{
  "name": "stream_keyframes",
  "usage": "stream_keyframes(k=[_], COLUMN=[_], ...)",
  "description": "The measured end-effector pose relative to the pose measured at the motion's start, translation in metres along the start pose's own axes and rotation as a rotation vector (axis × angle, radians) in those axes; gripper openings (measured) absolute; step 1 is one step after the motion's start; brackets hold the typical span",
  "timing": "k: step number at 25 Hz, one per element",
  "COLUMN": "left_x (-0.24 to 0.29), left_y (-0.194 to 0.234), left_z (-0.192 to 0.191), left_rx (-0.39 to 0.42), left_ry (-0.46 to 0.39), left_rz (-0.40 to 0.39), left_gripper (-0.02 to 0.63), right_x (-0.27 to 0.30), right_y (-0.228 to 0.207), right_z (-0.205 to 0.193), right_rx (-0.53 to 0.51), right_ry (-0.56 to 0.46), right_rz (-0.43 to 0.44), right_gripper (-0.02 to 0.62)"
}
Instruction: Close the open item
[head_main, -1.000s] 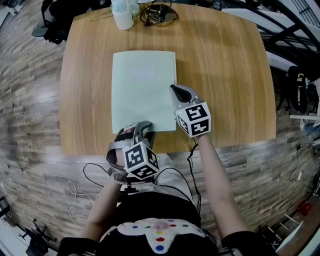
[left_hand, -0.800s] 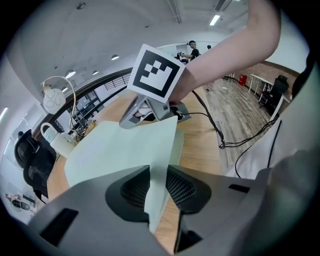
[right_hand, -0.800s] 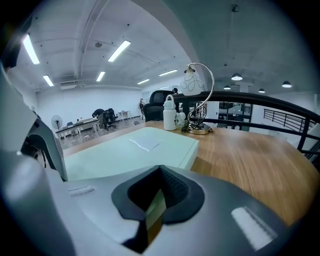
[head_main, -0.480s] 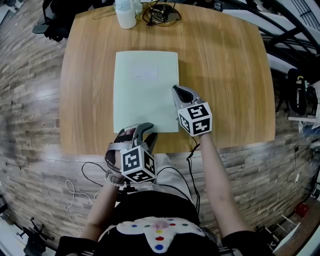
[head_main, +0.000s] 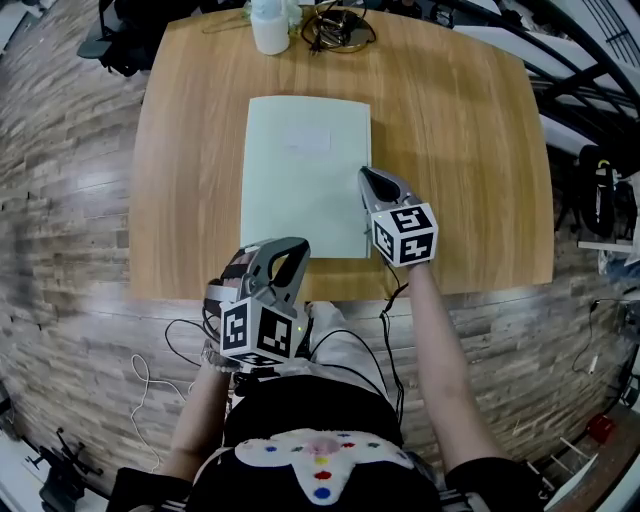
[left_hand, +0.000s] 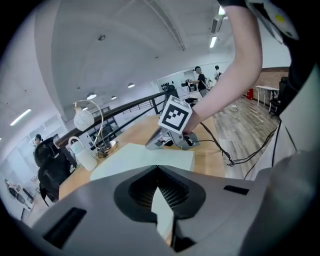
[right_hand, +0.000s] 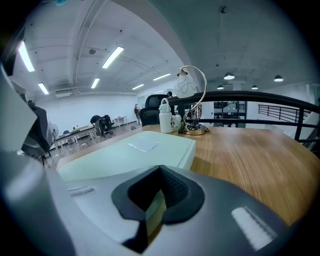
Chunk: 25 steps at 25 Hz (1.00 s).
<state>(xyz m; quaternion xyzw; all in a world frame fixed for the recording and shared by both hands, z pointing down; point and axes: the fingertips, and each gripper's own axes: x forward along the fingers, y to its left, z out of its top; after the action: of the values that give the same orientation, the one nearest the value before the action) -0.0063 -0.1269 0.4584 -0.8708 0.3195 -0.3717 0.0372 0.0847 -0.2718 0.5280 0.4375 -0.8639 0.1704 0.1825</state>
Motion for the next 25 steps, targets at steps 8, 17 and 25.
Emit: stream_keyframes(k=[8, 17, 25], left_x=[-0.036, -0.079, -0.115], left_y=[0.035, 0.066, 0.081], left_z=[0.024, 0.067, 0.096], left_rx=[-0.088, -0.134, -0.078], left_ry=[-0.154, -0.339, -0.458], left_rz=[0.090, 0.172, 0.229], left_gripper=[0.006, 0.006, 0.006], right_x=[-0.037, -0.106, -0.154], right_y=[0.011, 0.043, 0.080], right_z=[0.033, 0.079, 0.117], right_rx=[-0.048, -0.106, -0.189], right_ry=[-0.087, -0.245, -0.373], right_rz=[-0.054, -0.124, -0.131], right_gripper=[0.008, 0.008, 0.008])
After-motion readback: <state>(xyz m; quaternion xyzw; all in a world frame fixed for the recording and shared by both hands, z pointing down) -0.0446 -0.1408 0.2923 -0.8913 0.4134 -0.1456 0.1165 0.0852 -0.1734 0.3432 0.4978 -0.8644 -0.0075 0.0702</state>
